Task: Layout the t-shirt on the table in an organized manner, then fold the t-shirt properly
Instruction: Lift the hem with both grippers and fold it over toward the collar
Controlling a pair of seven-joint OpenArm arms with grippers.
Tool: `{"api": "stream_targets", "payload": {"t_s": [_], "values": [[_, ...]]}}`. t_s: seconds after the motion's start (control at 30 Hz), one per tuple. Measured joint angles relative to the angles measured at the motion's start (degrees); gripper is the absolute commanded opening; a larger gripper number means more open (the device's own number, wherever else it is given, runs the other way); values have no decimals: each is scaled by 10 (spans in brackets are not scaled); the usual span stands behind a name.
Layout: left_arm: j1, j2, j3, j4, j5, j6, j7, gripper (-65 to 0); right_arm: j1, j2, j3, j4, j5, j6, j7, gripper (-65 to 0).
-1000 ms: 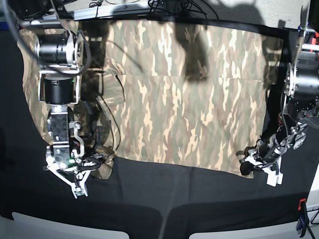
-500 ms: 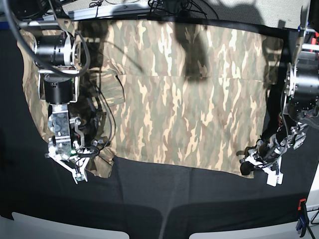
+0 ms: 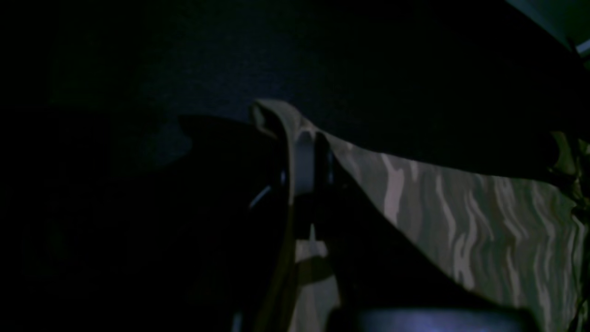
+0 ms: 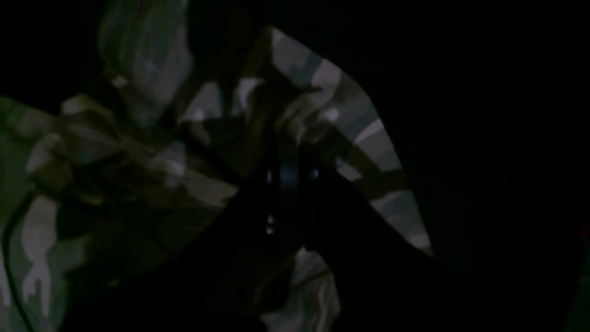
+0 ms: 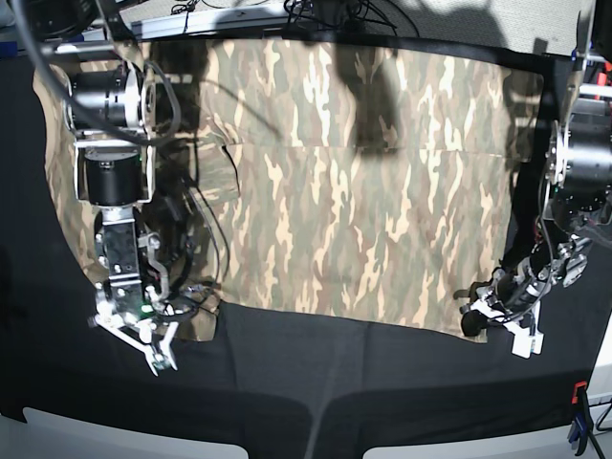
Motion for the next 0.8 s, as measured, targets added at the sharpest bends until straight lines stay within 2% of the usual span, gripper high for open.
{"api": "stream_targets", "payload": {"t_s": [0.23, 0.3, 0.47, 0.7, 0.8], "values": [[9, -16, 0, 11, 0, 0, 36, -650, -108, 0, -17, 141, -12, 3, 3, -650], [28, -28, 0, 46, -27, 0, 60, -650, -147, 1, -17, 203, -13, 3, 3, -650], [122, -68, 0, 209, -105, 2, 163, -650, -229, 1, -17, 348, -15, 3, -18, -650], [260, -123, 0, 476, -132, -2, 198, -650, -318, 1, -9, 469, -60, 3, -53, -650], [316, -140, -29, 579, -131, 0, 243, -650, -360, 1, 6, 503, -59, 3, -59, -650]]}}
